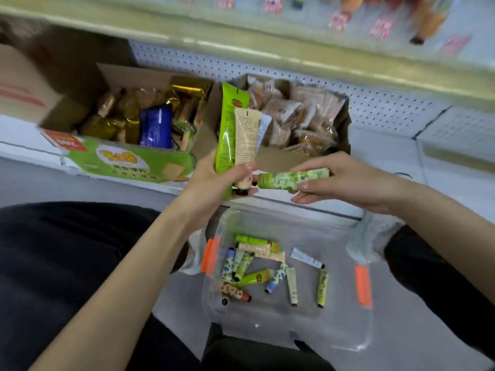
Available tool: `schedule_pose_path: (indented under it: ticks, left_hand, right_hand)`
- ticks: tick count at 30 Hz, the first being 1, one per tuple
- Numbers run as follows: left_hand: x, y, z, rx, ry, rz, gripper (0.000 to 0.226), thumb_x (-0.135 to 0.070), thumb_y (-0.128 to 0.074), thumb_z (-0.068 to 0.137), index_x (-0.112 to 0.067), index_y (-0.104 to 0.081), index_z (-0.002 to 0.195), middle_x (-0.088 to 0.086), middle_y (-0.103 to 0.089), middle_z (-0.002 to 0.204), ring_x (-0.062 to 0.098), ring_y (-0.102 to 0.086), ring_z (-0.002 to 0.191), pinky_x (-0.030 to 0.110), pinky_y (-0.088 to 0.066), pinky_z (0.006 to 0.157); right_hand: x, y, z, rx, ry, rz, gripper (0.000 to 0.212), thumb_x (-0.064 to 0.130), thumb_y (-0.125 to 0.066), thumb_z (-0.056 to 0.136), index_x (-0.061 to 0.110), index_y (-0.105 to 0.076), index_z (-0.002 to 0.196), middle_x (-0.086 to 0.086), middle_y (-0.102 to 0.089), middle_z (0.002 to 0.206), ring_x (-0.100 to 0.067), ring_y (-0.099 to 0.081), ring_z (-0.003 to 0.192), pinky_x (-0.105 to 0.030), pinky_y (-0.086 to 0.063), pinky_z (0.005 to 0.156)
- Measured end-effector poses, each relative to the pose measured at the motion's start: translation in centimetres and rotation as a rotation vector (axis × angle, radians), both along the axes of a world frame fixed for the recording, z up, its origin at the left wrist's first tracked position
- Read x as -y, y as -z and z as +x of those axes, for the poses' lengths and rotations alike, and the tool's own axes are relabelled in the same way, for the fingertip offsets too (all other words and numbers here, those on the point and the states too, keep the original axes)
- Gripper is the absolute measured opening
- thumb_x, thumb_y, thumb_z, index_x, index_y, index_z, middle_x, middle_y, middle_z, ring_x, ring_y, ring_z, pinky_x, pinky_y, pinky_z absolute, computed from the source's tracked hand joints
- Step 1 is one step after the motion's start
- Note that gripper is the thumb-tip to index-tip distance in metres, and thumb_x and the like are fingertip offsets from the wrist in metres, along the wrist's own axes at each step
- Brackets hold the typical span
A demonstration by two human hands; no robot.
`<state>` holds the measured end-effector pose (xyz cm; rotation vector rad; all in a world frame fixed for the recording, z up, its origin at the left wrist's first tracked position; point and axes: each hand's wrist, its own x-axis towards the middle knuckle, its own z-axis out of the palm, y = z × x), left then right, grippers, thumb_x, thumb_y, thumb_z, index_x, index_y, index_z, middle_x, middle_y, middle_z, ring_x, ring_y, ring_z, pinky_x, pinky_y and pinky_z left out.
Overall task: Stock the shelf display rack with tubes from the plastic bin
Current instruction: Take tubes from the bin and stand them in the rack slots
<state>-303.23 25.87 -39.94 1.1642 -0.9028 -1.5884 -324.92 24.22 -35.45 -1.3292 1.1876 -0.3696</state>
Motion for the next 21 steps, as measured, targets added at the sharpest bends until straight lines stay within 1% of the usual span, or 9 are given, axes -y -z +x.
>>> schedule_pose_path:
  ticks: [2, 5, 8, 11, 13, 15, 17, 19, 21]
  left_hand:
    - [0.6, -2.1, -0.1, 0.017, 0.015, -0.05, 0.02, -0.006, -0.063, 0.087, -0.017, -0.062, 0.103, 0.007, -0.07, 0.092, 0.019, -0.067, 0.082, 0.027, -0.057, 0.063]
    - [1.4, -4.9, -0.3, 0.066, 0.063, -0.155, 0.029, -0.013, -0.068, 0.08, -0.021, -0.063, 0.107, 0.003, -0.073, 0.098, 0.017, -0.069, 0.088, 0.029, -0.058, 0.067]
    - [2.1, -7.3, -0.4, 0.121, 0.097, -0.24, 0.045, -0.025, -0.071, 0.067, -0.023, -0.062, 0.111, 0.004, -0.074, 0.105, 0.016, -0.069, 0.094, 0.035, -0.058, 0.077]
    - [3.0, -9.4, -0.6, 0.107, 0.109, -0.282, 0.046, -0.027, -0.071, 0.065, -0.024, -0.063, 0.11, 0.007, -0.074, 0.1, 0.018, -0.07, 0.091, 0.036, -0.059, 0.076]
    - [3.7, -10.7, -0.7, 0.096, 0.113, -0.307, 0.039, -0.022, -0.071, 0.071, -0.026, -0.063, 0.108, 0.01, -0.074, 0.099, 0.019, -0.07, 0.088, 0.037, -0.06, 0.075]
    - [4.6, -11.8, -0.7, 0.088, 0.096, -0.322, 0.038, -0.019, -0.071, 0.074, -0.023, -0.063, 0.111, 0.008, -0.074, 0.098, 0.019, -0.071, 0.084, 0.033, -0.059, 0.069]
    - [5.4, -12.7, -0.6, 0.059, 0.066, -0.31, 0.045, -0.023, -0.072, 0.066, -0.019, -0.063, 0.111, 0.007, -0.074, 0.098, 0.016, -0.071, 0.082, 0.026, -0.057, 0.064]
    - [6.1, -13.5, -0.5, 0.037, 0.046, -0.305, 0.05, -0.026, -0.071, 0.063, -0.018, -0.062, 0.112, 0.007, -0.074, 0.101, 0.013, -0.071, 0.083, 0.025, -0.056, 0.063]
    - [6.8, -14.0, -0.2, 0.002, 0.026, -0.313, 0.046, -0.024, -0.071, 0.066, -0.017, -0.063, 0.111, 0.009, -0.073, 0.1, 0.012, -0.069, 0.08, 0.024, -0.056, 0.062]
  right_hand:
    - [0.1, -2.8, -0.5, -0.007, -0.018, -0.086, 0.019, -0.001, -0.059, 0.087, 0.004, -0.068, 0.103, -0.013, -0.073, 0.093, -0.02, -0.072, 0.084, -0.019, -0.056, 0.072]
    - [0.3, -6.3, -0.9, -0.051, -0.006, -0.267, 0.009, -0.001, -0.061, 0.086, -0.003, -0.067, 0.093, -0.017, -0.073, 0.083, -0.016, -0.072, 0.074, -0.018, -0.056, 0.066]
    - [0.7, -9.4, -0.9, -0.06, 0.051, -0.405, 0.005, 0.0, -0.065, 0.082, 0.004, -0.067, 0.081, -0.012, -0.073, 0.077, -0.019, -0.072, 0.073, -0.022, -0.058, 0.066]
    - [1.4, -11.9, -0.9, -0.099, 0.104, -0.554, 0.005, 0.004, -0.07, 0.078, 0.007, -0.068, 0.076, -0.011, -0.072, 0.071, -0.017, -0.071, 0.068, -0.022, -0.058, 0.063]
    - [2.2, -13.3, -1.1, -0.147, 0.149, -0.651, 0.008, 0.008, -0.075, 0.075, 0.006, -0.067, 0.072, -0.012, -0.069, 0.064, -0.019, -0.069, 0.064, -0.032, -0.059, 0.066]
    - [3.0, -14.5, -1.3, -0.154, 0.209, -0.706, 0.014, 0.01, -0.076, 0.074, 0.0, -0.067, 0.076, -0.019, -0.068, 0.064, -0.024, -0.066, 0.063, -0.041, -0.056, 0.069]
    - [3.7, -15.6, -1.2, -0.116, 0.261, -0.733, 0.017, 0.011, -0.075, 0.075, -0.002, -0.068, 0.084, -0.022, -0.069, 0.07, -0.027, -0.067, 0.064, -0.036, -0.058, 0.067]
    - [4.5, -16.6, -0.8, -0.074, 0.285, -0.744, 0.015, 0.006, -0.073, 0.077, -0.004, -0.067, 0.086, -0.022, -0.07, 0.073, -0.023, -0.067, 0.062, -0.025, -0.057, 0.059]
    - [5.4, -17.4, -0.2, -0.074, 0.29, -0.745, 0.013, 0.004, -0.072, 0.078, -0.004, -0.065, 0.086, -0.021, -0.07, 0.073, -0.019, -0.067, 0.059, -0.022, -0.056, 0.056]
